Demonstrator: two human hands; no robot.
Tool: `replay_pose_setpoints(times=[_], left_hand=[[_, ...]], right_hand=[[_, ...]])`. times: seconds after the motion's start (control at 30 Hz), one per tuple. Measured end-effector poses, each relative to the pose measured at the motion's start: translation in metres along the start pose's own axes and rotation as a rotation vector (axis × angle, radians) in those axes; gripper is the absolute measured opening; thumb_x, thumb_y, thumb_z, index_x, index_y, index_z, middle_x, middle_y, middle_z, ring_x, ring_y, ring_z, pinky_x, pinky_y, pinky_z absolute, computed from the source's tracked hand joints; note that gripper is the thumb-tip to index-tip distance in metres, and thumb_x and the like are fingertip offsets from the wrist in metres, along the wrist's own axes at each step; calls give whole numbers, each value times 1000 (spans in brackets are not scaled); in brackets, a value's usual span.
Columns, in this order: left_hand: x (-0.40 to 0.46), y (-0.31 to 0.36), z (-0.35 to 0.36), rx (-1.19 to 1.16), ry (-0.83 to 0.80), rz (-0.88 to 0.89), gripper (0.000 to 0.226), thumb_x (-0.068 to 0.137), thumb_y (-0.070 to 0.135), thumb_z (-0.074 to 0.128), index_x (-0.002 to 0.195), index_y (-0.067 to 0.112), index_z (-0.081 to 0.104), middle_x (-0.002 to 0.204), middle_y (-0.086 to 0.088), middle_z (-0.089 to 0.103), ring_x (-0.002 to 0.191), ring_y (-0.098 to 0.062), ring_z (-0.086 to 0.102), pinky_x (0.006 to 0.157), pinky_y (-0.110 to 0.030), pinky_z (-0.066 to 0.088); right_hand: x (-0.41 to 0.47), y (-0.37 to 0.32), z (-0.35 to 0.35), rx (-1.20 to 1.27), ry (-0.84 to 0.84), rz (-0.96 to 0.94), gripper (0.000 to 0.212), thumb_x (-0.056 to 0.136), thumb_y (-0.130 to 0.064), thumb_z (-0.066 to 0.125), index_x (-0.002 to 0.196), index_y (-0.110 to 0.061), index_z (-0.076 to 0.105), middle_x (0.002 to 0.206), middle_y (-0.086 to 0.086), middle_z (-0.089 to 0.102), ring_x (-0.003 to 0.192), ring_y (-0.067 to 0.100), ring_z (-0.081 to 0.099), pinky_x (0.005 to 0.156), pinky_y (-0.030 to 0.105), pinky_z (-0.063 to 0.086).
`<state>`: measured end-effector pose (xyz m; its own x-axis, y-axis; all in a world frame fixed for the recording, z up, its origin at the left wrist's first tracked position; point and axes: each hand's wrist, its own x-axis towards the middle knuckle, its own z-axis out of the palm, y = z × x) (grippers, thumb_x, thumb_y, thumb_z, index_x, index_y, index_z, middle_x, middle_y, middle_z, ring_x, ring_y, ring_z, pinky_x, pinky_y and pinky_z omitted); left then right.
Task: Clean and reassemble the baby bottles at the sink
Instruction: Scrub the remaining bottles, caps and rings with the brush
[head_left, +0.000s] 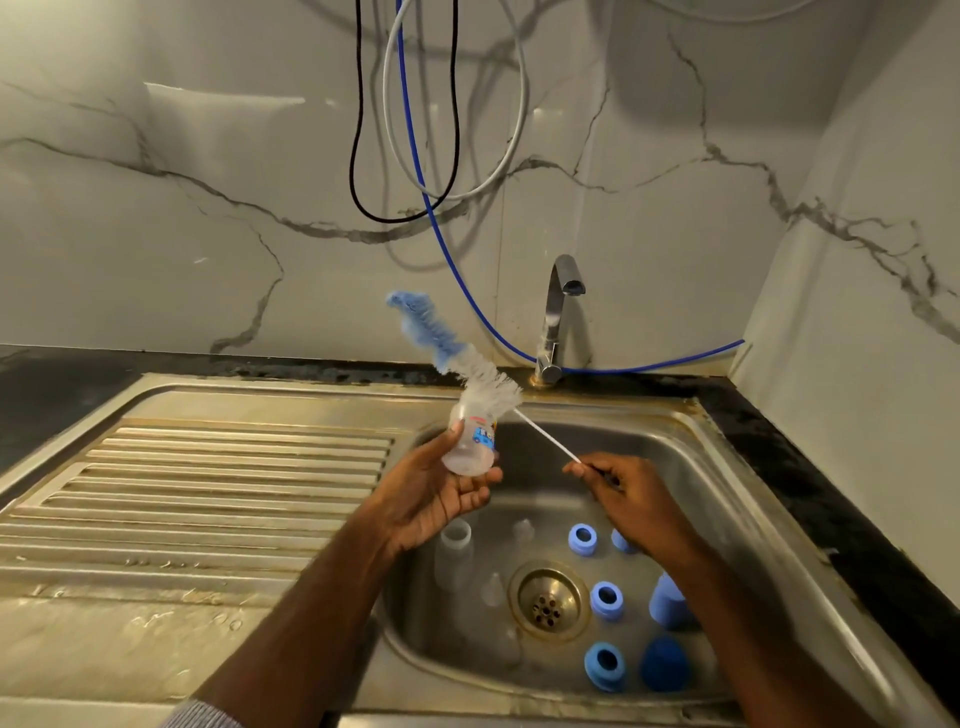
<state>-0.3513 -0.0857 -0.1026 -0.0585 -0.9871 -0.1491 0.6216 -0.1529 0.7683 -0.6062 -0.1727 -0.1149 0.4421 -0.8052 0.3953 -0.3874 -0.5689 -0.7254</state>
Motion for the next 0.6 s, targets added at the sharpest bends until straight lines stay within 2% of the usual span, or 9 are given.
replay_pose_setpoints(times=[0.07,0.1,0.17,0.23,0.3,0.37,0.4,0.53,0.6], left_hand=[[2,1,1,-20,39,67,60,92,38,65,139,4,49,114,-23,69,88,-27,71,77,-38,59],[3,3,2,-32,67,89,57,93,39,61,138,5,50,111,-22,69,86,-26,69,79,-38,57],[4,6,1,-48,94,109,53,96,42,51,136,6,53,109,-21,69,85,-25,65,82,-39,50],[2,6,-1,-44,93,103,53,102,46,40,136,7,53,109,-22,65,83,-24,60,76,-37,48],[2,3,0,-17,95,67,57,105,50,34,135,5,52,102,-22,64,77,-23,61,62,-31,52],[3,-1,5,-7,102,34,56,106,49,34,135,4,50,98,-22,64,72,-23,62,53,-28,53],[4,-1,7,-8,110,39,55,106,47,34,136,3,49,96,-22,64,70,-23,62,52,-27,52],[2,2,0,-39,78,149,47,101,36,44,134,4,53,102,-21,67,72,-23,63,56,-27,54],[1,2,-3,-14,93,131,47,101,37,45,134,5,53,107,-23,66,74,-24,64,55,-27,55]], right_hand=[[-2,-1,-2,-10,-85,15,22,98,-23,62,92,-42,72,75,-4,72,69,11,65,66,29,50],[-2,-4,1,-18,-132,-2,20,98,-23,62,92,-39,74,73,-8,71,66,6,63,63,23,49],[-1,-8,7,-38,-205,-54,17,99,-23,62,95,-33,75,78,-19,71,76,1,66,69,16,51],[1,-10,8,-52,-176,-37,16,98,-22,62,97,-28,77,84,-16,73,82,4,68,78,25,55],[3,-7,3,-67,-49,21,15,98,-21,63,99,-26,77,87,-10,75,84,5,69,82,32,56],[1,-7,3,-98,17,29,15,98,-22,62,100,-26,77,87,-6,76,83,8,69,81,35,56],[0,-9,4,-101,-4,17,16,98,-23,62,99,-29,76,85,-6,75,81,9,69,80,36,56],[-3,-9,0,-91,-238,-22,17,99,-28,61,95,-38,74,88,-18,74,87,4,69,83,36,57],[-1,-7,-5,-89,-157,14,17,98,-28,61,95,-37,75,88,-19,74,89,2,69,86,35,57]])
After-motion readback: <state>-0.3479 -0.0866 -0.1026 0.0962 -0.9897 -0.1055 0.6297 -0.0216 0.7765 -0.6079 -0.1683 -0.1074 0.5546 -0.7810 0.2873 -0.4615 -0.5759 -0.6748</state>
